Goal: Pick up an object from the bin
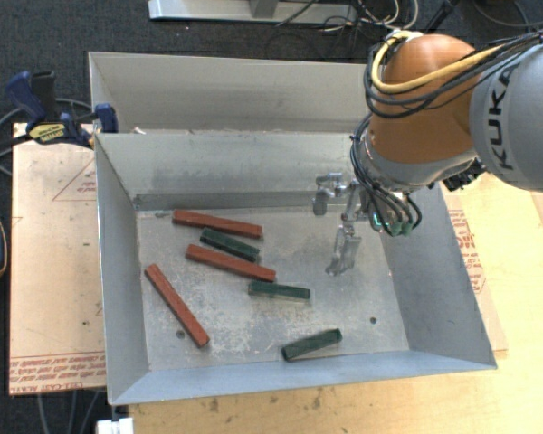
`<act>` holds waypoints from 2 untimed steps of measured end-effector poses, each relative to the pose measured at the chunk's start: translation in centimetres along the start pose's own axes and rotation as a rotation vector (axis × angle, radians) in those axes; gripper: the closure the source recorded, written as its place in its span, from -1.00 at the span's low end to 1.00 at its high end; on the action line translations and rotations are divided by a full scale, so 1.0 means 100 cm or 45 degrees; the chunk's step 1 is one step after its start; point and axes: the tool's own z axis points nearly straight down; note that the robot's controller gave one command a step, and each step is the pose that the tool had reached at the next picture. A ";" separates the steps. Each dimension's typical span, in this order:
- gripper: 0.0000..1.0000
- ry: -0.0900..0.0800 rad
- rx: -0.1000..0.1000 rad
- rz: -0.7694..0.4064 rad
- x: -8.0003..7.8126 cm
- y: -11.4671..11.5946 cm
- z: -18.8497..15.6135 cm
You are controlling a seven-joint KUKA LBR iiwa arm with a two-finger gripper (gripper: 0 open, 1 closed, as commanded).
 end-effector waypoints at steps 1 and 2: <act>-1.00 0.001 -0.002 0.153 0.017 0.060 0.089; -1.00 -0.011 -0.003 0.433 -0.005 0.078 0.165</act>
Offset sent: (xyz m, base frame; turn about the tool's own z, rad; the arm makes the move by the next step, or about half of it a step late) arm -0.0156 0.0558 -0.0843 0.1259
